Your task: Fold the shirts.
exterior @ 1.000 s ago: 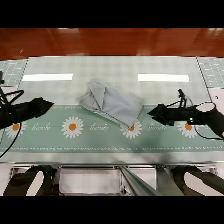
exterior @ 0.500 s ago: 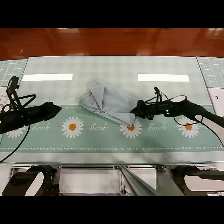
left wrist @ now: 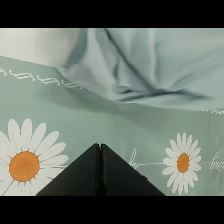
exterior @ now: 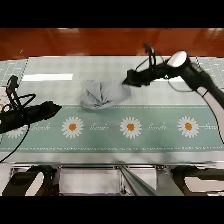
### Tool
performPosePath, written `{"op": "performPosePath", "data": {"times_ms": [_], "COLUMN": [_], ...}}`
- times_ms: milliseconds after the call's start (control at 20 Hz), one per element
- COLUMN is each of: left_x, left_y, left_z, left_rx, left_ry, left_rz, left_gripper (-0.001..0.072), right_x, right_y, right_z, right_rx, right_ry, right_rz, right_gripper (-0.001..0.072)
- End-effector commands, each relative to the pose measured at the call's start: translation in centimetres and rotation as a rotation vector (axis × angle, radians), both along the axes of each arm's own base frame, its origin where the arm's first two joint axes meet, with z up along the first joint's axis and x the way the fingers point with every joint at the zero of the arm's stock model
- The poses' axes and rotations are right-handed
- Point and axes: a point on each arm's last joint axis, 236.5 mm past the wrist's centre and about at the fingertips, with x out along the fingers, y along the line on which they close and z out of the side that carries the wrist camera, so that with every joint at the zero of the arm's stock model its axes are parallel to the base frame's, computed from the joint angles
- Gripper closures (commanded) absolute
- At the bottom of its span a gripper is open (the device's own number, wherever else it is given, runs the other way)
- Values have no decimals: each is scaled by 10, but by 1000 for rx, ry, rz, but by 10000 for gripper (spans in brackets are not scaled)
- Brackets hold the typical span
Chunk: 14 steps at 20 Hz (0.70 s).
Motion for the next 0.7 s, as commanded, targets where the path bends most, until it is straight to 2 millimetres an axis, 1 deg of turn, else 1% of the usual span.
{"op": "performPosePath", "data": {"times_ms": [0, 100, 150, 200, 250, 350, 450, 550, 650], "left_x": [0, 0, 0, 0, 0, 0, 0, 0, 1], "left_y": [0, 0, 0, 0, 0, 0, 0, 0, 1], "left_z": [0, 0, 0, 0, 0, 0, 0, 0, 0], "left_rx": [0, 0, 0, 0, 0, 0, 0, 0, 1], "left_ry": [0, 0, 0, 0, 0, 1, 0, 0, -5], "left_rz": [0, 0, 0, 0, 0, 0, 0, 0, 3], "left_gripper": [690, 690, 690, 690, 690, 689, 689, 690, 689], "right_x": [20, 20, 21, 23, 24, 20, 9, -5, -20], "right_y": [-35, -61, -79, -101, -124, -181, -242, -295, -340], "right_z": [84, 124, 141, 156, 167, 181, 190, 202, 214], "right_rx": [-169, -211, -226, -240, -245, -265, -282, -244, -161], "right_ry": [-155, -210, -232, -249, -260, -254, -230, -213, -206], "right_rz": [-15, -31, -59, -105, -157, -271, -393, -512, -617], "right_gripper": [686, 686, 686, 686, 685, 685, 686, 685, 686]}}
